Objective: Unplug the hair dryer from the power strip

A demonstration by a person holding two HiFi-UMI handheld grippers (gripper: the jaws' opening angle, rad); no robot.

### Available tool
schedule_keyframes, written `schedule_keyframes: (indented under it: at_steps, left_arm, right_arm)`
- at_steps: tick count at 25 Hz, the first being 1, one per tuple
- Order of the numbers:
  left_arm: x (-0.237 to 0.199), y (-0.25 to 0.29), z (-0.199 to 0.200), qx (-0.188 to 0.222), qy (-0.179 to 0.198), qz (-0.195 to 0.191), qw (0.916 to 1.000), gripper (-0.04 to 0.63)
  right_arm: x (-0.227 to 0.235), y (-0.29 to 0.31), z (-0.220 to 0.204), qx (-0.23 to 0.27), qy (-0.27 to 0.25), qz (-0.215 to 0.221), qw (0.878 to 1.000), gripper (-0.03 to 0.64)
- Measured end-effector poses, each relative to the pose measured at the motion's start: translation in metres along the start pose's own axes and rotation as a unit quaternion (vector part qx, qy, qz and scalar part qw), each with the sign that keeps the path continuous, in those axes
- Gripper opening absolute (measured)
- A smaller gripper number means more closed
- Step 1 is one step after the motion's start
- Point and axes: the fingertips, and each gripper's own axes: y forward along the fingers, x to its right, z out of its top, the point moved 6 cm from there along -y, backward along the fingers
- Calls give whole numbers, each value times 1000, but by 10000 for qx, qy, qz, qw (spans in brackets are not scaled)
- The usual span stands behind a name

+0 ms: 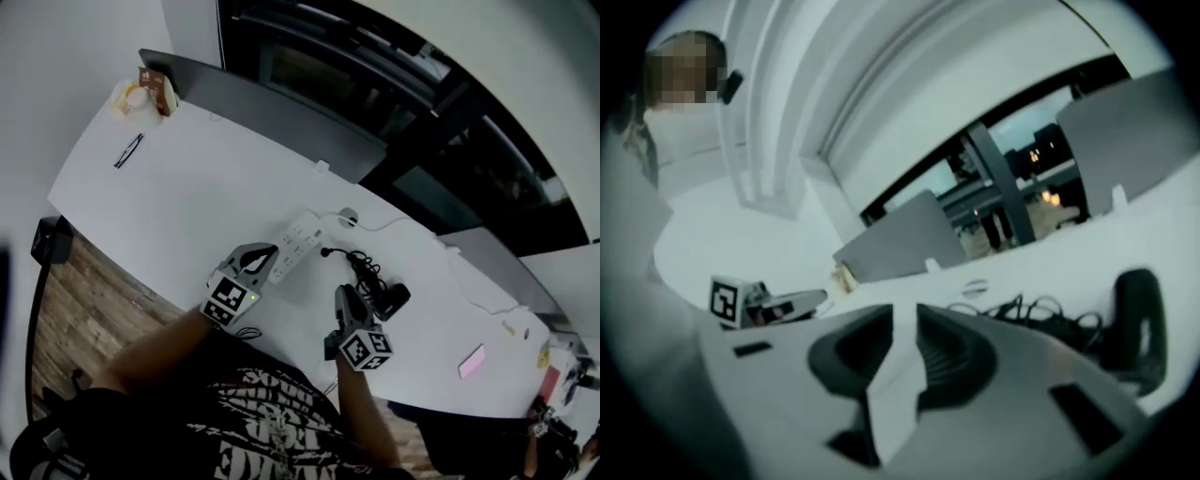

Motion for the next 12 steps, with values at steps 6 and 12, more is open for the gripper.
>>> schedule_keyframes:
  at_steps: [6, 12]
  left_arm:
    - [13, -86, 103, 1576, 62, 830, 9840, 26]
    - [33, -120, 139, 1887, 65, 1000, 9769, 26]
  right_arm:
    - [-49, -55, 83, 956, -1781, -112, 9793, 53]
    - [-81, -92, 119, 1480, -2265, -40, 9627, 40]
